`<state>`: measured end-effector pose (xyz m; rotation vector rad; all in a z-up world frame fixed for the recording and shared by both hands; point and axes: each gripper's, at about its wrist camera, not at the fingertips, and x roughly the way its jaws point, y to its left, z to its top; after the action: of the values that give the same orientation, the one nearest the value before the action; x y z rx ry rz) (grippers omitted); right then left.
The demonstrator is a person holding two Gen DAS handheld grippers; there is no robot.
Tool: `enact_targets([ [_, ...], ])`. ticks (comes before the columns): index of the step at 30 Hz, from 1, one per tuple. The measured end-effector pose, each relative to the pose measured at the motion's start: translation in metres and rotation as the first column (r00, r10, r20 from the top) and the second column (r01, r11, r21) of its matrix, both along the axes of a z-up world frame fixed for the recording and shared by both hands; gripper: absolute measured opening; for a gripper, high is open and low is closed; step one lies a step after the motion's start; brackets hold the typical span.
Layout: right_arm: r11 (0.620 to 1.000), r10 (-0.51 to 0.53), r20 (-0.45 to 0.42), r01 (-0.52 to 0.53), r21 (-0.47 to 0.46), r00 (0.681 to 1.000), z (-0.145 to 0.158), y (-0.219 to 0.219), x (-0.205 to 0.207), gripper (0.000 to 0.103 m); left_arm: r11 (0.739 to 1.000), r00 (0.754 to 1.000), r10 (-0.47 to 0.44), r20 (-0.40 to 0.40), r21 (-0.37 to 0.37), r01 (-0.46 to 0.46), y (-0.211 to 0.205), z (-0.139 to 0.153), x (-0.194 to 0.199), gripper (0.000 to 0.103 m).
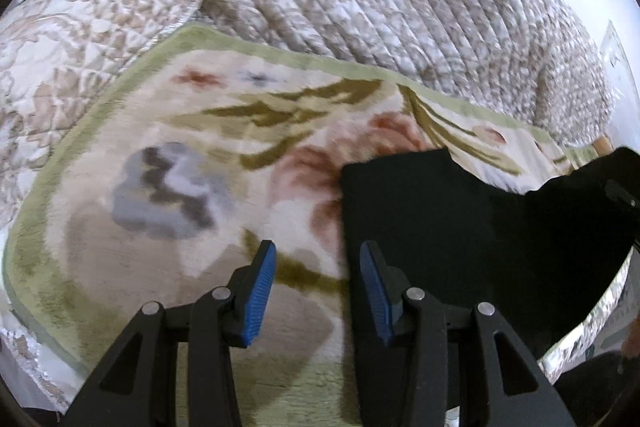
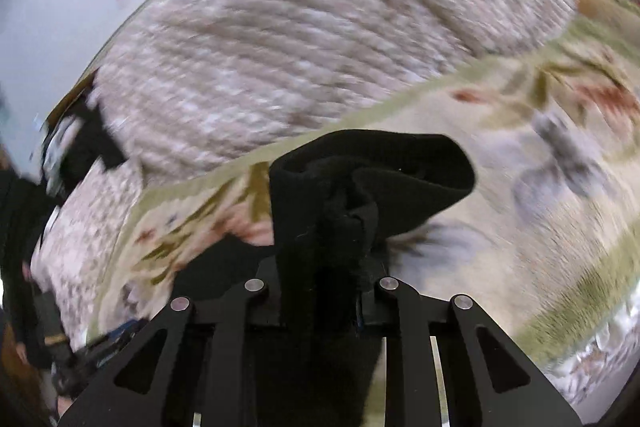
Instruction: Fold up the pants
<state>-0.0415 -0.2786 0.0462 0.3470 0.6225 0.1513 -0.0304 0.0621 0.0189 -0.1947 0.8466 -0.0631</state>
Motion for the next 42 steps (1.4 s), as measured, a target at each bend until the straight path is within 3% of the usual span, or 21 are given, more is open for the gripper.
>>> enact_targets([
  [6, 0.974, 0.217, -0.020, -0.218, -0.070, 0.976, -0.005, 0.084, 0.000, 0.022, 0.998, 0.997, 0.067, 0.025, -0.002, -0.067, 0.024, 0.009, -0.005, 0.046],
  [10, 0.923, 0.366, -0.121, -0.377, -0.075, 0.923, -0.048, 0.138, 0.004, 0.022, 0.992, 0.992, 0.124, 0.018, -0.022, -0.123, 0.046, 0.010, -0.008, 0.046],
  [12, 0.908, 0.386, -0.173, -0.407, -0.104, 0.906, -0.070, 0.153, 0.005, 0.022, 0.990, 0.990, 0.137, 0.016, -0.028, -0.137, 0.055, 0.009, -0.011, 0.046],
  [14, 0.909, 0.384, -0.166, -0.403, -0.107, 0.908, -0.075, 0.154, 0.002, 0.022, 0.989, 0.990, 0.141, 0.014, -0.035, -0.140, 0.059, 0.008, -0.014, 0.046],
  [20, 0.908, 0.373, -0.115, -0.388, -0.157, 0.921, -0.049, 0.163, -0.010, 0.022, 0.989, 0.991, 0.132, 0.027, -0.063, -0.130, 0.063, 0.014, -0.017, 0.046],
  [23, 0.882, 0.404, -0.161, -0.430, -0.191, 0.900, -0.068, 0.179, -0.012, 0.023, 0.990, 0.991, 0.125, 0.042, -0.070, -0.122, 0.063, 0.018, -0.019, 0.046],
  [25, 0.885, 0.407, -0.142, -0.428, -0.184, 0.902, -0.077, 0.180, -0.015, 0.027, 0.991, 0.992, 0.120, 0.047, -0.072, -0.116, 0.063, 0.019, -0.020, 0.046],
  [27, 0.883, 0.427, -0.129, -0.443, -0.154, 0.895, -0.072, 0.179, -0.018, 0.046, 0.990, 0.991, 0.121, 0.050, -0.075, -0.117, 0.064, 0.019, -0.021, 0.046],
  [29, 0.870, 0.455, -0.138, -0.472, -0.140, 0.880, -0.066, 0.181, -0.022, 0.056, 0.990, 0.991, 0.126, 0.050, -0.076, -0.122, 0.065, 0.020, -0.020, 0.046],
  [33, 0.848, 0.514, -0.049, -0.516, -0.121, 0.856, -0.041, 0.178, -0.046, 0.056, 0.990, 0.991, 0.123, 0.054, -0.075, -0.119, 0.063, 0.021, -0.020, 0.046],
  [35, 0.857, 0.505, -0.008, -0.502, -0.115, 0.863, -0.033, 0.171, -0.053, 0.056, 0.991, 0.992, 0.114, 0.057, -0.073, -0.110, 0.060, 0.022, -0.020, 0.046],
  [38, 0.903, 0.423, 0.024, -0.419, -0.092, 0.906, -0.034, 0.149, -0.057, 0.056, 0.994, 0.993, 0.090, 0.070, -0.074, -0.085, 0.052, 0.026, -0.019, 0.046],
  [40, 0.935, 0.341, -0.010, -0.341, -0.103, 0.940, -0.046, 0.135, -0.054, 0.055, 0.996, 0.995, 0.065, 0.079, -0.073, -0.060, 0.043, 0.029, -0.018, 0.046],
  [41, 0.938, 0.325, -0.065, -0.330, -0.110, 0.944, -0.057, 0.133, -0.049, 0.051, 0.996, 0.995, 0.053, 0.080, -0.075, -0.047, 0.039, 0.030, -0.017, 0.046],
  [42, 0.927, 0.335, -0.175, -0.357, -0.113, 0.926, -0.075, 0.135, -0.038, 0.044, 0.997, 0.996, 0.035, 0.081, -0.078, -0.029, 0.034, 0.031, -0.016, 0.046],
])
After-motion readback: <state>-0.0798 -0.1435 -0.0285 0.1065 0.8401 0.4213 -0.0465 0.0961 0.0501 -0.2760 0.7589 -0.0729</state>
